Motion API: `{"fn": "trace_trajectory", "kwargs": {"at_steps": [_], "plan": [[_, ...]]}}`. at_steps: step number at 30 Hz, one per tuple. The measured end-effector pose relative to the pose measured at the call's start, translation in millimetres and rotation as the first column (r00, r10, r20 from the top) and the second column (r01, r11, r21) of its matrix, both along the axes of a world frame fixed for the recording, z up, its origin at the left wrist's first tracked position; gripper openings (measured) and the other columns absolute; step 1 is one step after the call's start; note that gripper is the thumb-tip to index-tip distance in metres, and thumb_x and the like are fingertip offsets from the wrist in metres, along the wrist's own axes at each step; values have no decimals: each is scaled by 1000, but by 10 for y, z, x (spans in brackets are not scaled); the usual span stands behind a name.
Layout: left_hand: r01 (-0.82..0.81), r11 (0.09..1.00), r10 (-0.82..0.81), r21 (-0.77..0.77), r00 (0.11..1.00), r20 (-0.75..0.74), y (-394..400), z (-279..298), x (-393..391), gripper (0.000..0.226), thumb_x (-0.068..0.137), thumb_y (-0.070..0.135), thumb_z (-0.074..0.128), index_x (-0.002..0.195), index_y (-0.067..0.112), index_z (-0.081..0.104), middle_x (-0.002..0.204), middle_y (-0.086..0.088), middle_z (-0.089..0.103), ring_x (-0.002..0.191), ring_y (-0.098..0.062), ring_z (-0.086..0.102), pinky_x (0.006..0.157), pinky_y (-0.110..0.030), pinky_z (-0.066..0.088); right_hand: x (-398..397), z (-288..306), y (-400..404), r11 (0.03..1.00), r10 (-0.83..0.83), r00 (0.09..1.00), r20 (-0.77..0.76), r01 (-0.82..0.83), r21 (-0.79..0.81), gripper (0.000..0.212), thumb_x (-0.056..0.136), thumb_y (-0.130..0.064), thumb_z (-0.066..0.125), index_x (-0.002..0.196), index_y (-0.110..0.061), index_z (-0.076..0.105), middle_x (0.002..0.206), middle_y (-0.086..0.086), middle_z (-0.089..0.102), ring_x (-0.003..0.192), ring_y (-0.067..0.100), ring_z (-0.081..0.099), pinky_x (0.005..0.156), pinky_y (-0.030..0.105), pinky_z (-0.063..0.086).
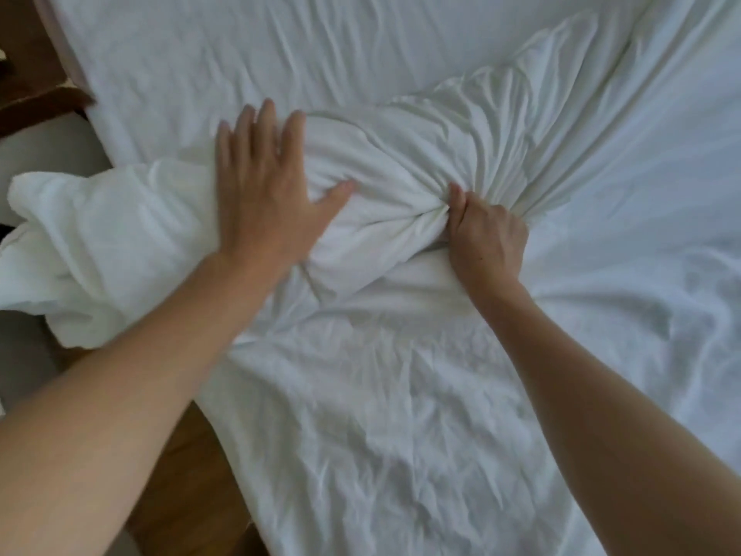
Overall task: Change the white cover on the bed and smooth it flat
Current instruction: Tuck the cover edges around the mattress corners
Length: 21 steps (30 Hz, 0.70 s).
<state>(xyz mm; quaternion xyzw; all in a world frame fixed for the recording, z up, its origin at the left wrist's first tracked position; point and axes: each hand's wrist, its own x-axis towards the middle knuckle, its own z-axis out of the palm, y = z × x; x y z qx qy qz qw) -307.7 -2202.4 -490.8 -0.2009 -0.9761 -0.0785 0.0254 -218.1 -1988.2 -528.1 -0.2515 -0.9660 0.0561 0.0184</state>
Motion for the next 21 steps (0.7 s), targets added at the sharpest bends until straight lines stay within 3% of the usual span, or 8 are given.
{"fn": "trace_trajectory", "kwargs": {"at_steps": [3,8,10,12,14,16,19,21], "plan": [[-85,992,94,-89,990,102,-9,-44,-262,98,70,81,51,128,2,44,120,-30,54,112,-44,52,104,-53,29,-4,-13,-1,999,9,1000,4,-9,-33,51,105,-39,23,96,-8,63,91,17,69,86,36,62,69,37,29],[-136,990,135,25,991,12,-113,-171,-176,78,71,76,58,90,0,53,85,-25,62,83,-41,60,73,-48,41,-231,159,135,983,-63,985,-160,34,-179,28,100,-37,37,87,-16,52,82,0,58,80,23,56,67,28,25],[-141,988,143,68,989,-23,-201,-277,-84,73,73,73,59,88,1,52,79,-22,61,77,-39,60,68,-46,41,-444,262,269,996,-30,944,-328,-1,-92,23,97,-31,42,90,-12,53,92,6,59,89,26,55,67,26,25],[-136,985,144,103,987,-70,-257,-364,3,69,75,70,63,85,2,52,73,-20,59,72,-37,59,65,-44,41,-738,389,425,994,104,925,-365,-80,79,30,95,-30,40,104,-8,58,108,13,59,104,31,52,74,31,32],[-115,982,137,147,979,-151,-274,-435,78,65,76,66,67,80,3,50,68,-18,56,66,-34,57,62,-42,40,-1109,478,580,959,252,932,-261,-204,198,39,95,-33,37,119,-9,56,123,13,56,117,32,48,91,35,33],[-84,979,127,185,964,-233,-267,-499,147,62,78,64,68,77,6,47,63,-14,51,60,-31,53,60,-40,33,-1488,509,744,919,365,929,-71,-346,190,45,96,-39,33,127,-11,53,130,13,54,125,30,44,104,38,28],[-68,972,135,226,946,-295,-260,-583,198,61,78,64,69,79,9,42,62,-12,48,57,-29,51,60,-39,29,-1777,524,1011,848,466,853,233,-506,159,59,96,-49,18,96,-6,59,105,25,63,104,38,55,102,47,34],[-62,966,142,253,939,-312,-261,-612,194,60,79,63,68,81,11,39,61,-12,47,56,-29,50,60,-38,28,-1768,499,1188,861,410,842,351,-485,157,59,96,-50,13,82,-9,53,93,26,63,89,38,56,94,46,34]]}}
